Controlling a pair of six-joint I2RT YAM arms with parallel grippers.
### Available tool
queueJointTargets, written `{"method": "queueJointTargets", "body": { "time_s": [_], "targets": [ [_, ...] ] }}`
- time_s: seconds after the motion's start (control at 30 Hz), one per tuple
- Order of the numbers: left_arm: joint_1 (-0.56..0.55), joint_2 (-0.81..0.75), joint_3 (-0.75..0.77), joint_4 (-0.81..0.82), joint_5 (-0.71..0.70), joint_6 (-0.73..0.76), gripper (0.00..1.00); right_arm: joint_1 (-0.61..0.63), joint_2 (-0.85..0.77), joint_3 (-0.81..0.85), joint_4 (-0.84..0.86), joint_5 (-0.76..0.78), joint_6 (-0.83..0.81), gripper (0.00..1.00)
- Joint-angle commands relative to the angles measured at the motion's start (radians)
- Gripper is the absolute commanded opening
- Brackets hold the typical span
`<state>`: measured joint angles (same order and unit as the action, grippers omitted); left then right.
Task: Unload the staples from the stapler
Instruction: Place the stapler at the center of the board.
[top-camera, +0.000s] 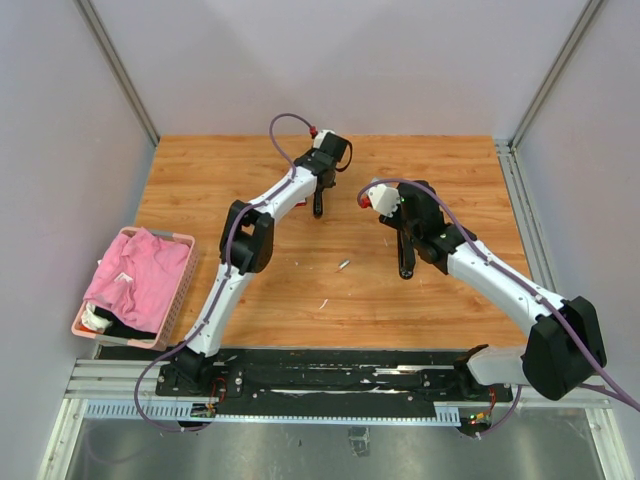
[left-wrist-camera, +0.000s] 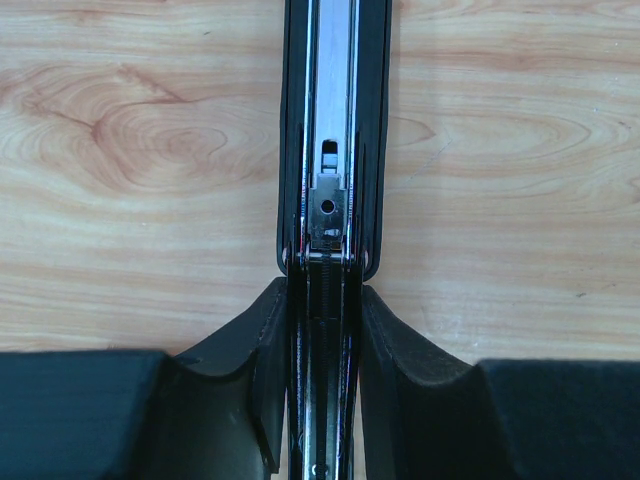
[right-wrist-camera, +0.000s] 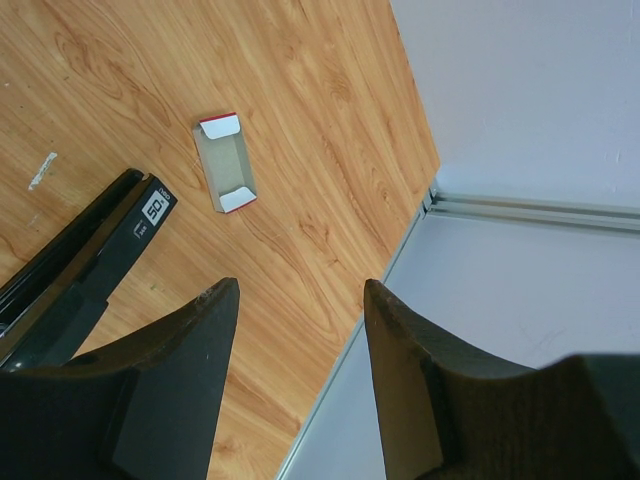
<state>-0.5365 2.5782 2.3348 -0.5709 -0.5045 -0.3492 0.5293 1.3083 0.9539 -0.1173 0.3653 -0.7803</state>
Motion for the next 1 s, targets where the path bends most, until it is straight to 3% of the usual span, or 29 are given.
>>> {"method": "queueJointTargets", "body": {
  "time_s": [0.0,0.27,0.37,0.8,0.87,0.97],
  "targets": [
    [-0.010,0.013,0.062,0.055,-0.044,-0.020,0.01,-0.015,0.005,-0.014,0.025,-0.010,0.024,0.54],
    [-0.010,0.045,0.081,0.038,-0.044,-0.027,0.07,-0.015,0.004,-0.017,0.031,-0.008,0.019,0.54],
    [-0.010,0.051,0.089,0.033,-0.042,-0.029,0.19,-0.016,0.008,-0.017,0.033,-0.008,0.019,0.54],
    [-0.010,0.066,0.087,0.023,-0.013,-0.021,0.27,-0.015,0.001,-0.018,0.034,-0.008,0.019,0.54],
    [-0.009,0.065,0.086,0.023,-0.010,-0.024,0.35,-0.016,0.000,-0.019,0.034,-0.008,0.018,0.54],
    [-0.009,0.066,0.086,0.023,0.000,-0.023,0.37,-0.016,0.000,-0.020,0.036,-0.008,0.017,0.54]
  ]
}}
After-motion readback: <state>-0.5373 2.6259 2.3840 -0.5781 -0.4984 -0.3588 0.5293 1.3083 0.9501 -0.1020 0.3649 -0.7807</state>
